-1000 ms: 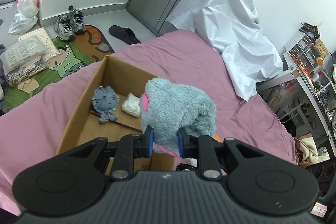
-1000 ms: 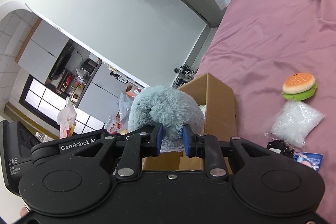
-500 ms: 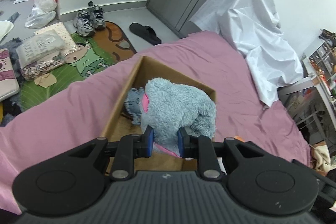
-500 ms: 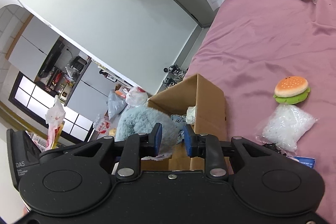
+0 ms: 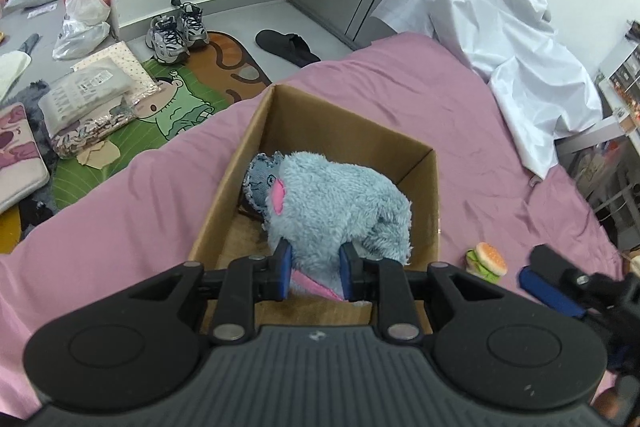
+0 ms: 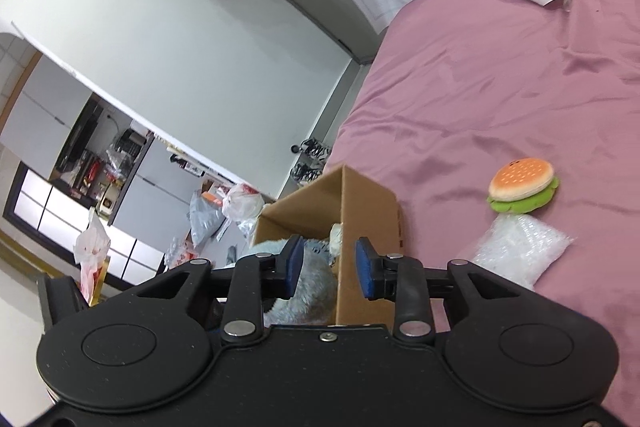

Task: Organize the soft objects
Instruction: 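Lower the grey plush into the box and open the left tool, then move the left tool over the black item while the right tool moves over the blue packet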

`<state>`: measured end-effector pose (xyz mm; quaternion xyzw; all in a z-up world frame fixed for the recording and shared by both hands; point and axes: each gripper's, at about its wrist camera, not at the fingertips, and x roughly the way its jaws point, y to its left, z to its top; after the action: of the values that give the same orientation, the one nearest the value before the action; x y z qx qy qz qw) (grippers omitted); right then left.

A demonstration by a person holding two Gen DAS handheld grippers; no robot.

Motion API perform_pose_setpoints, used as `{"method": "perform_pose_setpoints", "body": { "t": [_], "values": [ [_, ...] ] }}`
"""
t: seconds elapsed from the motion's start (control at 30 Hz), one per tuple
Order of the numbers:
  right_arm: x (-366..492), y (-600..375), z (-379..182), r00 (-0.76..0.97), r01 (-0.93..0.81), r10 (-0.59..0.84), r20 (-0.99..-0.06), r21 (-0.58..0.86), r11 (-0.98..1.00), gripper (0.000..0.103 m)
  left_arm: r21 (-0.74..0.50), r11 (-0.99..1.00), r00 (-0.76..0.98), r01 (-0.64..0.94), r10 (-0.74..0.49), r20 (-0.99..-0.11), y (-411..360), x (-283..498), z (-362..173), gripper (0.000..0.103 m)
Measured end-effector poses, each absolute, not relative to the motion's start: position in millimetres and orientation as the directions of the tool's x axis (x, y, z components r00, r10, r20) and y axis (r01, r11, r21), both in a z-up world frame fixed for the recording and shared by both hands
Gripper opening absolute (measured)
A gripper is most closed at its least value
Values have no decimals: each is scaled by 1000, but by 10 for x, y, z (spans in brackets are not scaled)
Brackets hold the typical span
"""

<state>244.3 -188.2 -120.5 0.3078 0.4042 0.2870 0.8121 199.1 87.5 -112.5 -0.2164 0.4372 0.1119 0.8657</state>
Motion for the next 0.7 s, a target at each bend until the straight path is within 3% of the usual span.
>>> {"method": "perform_pose_setpoints", "body": {
  "t": [0.1, 0.17, 0.23, 0.4, 0.5, 0.7],
  "values": [
    [2463, -1951, -1190, 524, -201, 702, -483, 731, 652, 33, -144, 903, 563, -404, 121, -817, 796, 2054, -1104, 25],
    [2484, -1990, -1170, 531, -192, 694, -487, 729, 658, 35, -118, 908, 563, -402, 143, -814, 780, 2077, -1059, 27],
    [2506, -2041, -1157, 535, -184, 692, -485, 732, 656, 37, -148, 906, 564, -397, 114, -818, 787, 2087, -1015, 34],
    [2549, -2191, -1097, 535, -154, 664, -523, 712, 685, 46, -116, 910, 565, -399, 144, -812, 681, 2071, -871, 63],
    [2573, -2295, -1114, 522, -119, 638, -566, 692, 712, 49, -122, 917, 580, -381, 133, -804, 571, 2051, -798, 74],
    [2575, -2438, -1152, 498, -77, 615, -611, 675, 734, 53, -120, 931, 592, -344, 116, -798, 329, 2043, -680, 78]
  ]
}}
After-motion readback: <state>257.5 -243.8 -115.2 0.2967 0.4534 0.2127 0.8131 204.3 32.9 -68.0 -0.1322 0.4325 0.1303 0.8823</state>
